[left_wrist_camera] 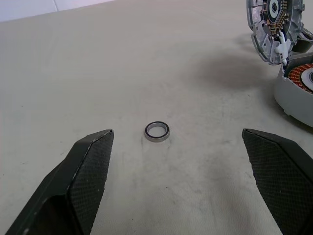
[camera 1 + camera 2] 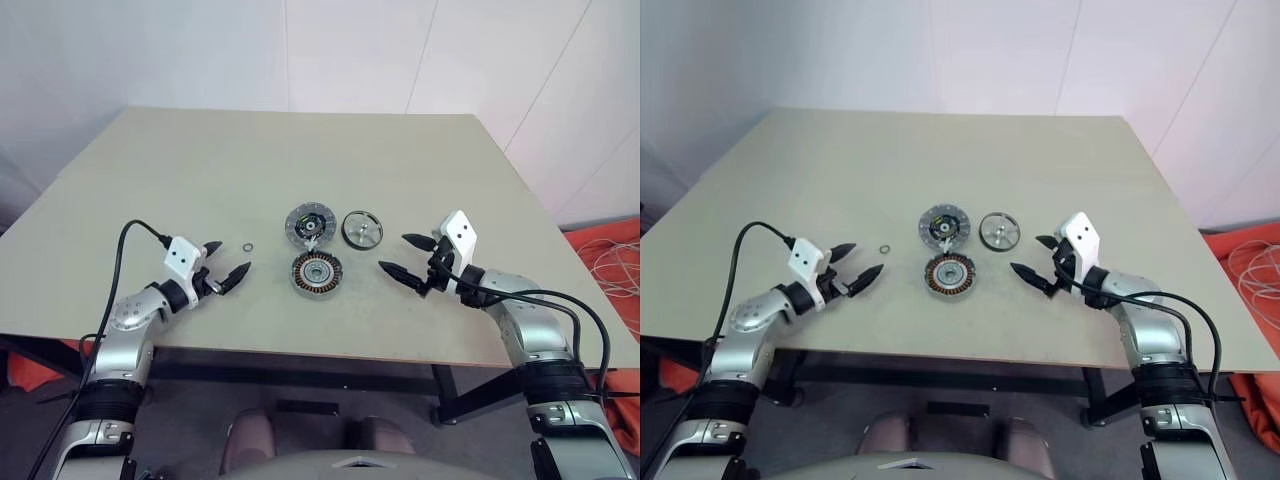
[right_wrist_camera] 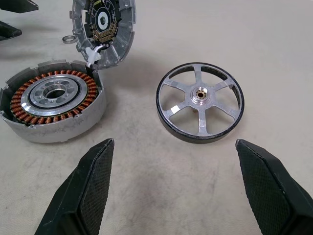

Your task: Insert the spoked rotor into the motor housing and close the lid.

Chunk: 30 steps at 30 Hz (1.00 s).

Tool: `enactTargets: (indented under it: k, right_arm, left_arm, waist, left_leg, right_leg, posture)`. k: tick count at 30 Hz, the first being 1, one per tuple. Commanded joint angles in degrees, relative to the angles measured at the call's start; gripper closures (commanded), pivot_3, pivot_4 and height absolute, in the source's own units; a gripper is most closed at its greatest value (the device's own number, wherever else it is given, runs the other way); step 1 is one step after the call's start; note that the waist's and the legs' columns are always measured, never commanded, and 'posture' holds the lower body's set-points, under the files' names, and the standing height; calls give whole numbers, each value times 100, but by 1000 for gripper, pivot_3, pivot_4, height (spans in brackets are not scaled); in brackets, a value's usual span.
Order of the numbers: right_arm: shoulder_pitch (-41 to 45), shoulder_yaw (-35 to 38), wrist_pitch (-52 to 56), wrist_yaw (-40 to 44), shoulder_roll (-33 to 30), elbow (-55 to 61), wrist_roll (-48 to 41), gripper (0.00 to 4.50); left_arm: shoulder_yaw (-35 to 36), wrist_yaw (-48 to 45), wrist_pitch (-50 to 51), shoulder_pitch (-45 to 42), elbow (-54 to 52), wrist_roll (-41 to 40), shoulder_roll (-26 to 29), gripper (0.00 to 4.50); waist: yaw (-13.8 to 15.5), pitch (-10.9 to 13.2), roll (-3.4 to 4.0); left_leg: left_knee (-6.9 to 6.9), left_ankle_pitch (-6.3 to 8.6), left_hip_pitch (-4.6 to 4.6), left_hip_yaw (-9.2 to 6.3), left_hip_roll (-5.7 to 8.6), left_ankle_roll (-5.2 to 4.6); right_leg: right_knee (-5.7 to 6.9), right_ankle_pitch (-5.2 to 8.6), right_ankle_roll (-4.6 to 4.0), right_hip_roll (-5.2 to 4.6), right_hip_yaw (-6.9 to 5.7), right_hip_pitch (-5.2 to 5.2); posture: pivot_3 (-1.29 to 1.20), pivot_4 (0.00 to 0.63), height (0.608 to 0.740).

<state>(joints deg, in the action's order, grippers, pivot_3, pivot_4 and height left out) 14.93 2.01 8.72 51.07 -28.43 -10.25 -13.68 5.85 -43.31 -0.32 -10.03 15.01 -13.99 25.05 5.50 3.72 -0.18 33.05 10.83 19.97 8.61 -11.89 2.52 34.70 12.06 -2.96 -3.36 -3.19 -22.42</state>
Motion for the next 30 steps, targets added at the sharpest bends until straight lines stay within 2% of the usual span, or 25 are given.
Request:
enactTargets:
  k: [1,30]
  right_arm:
    - [123,62,-130,11,-12,116,-93,0]
    - [89,56,-143,-16,29,161,-104,0]
  left_arm:
    - [3,1,-84,-75,-191,-19,19,44]
    - [-23,62,95,-15,-487,-29,0,44]
  waist:
    - [0,0,0]
    - [0,0,0]
  left_leg:
    - [0,0,0,0,0,0]
    - [1,0,-1,0,0,0]
  right_leg:
    - [0,0,0,0,0,0]
    - [1,-1,-1,0,0,1]
  posture:
    - [0,0,740]
    - [0,0,740]
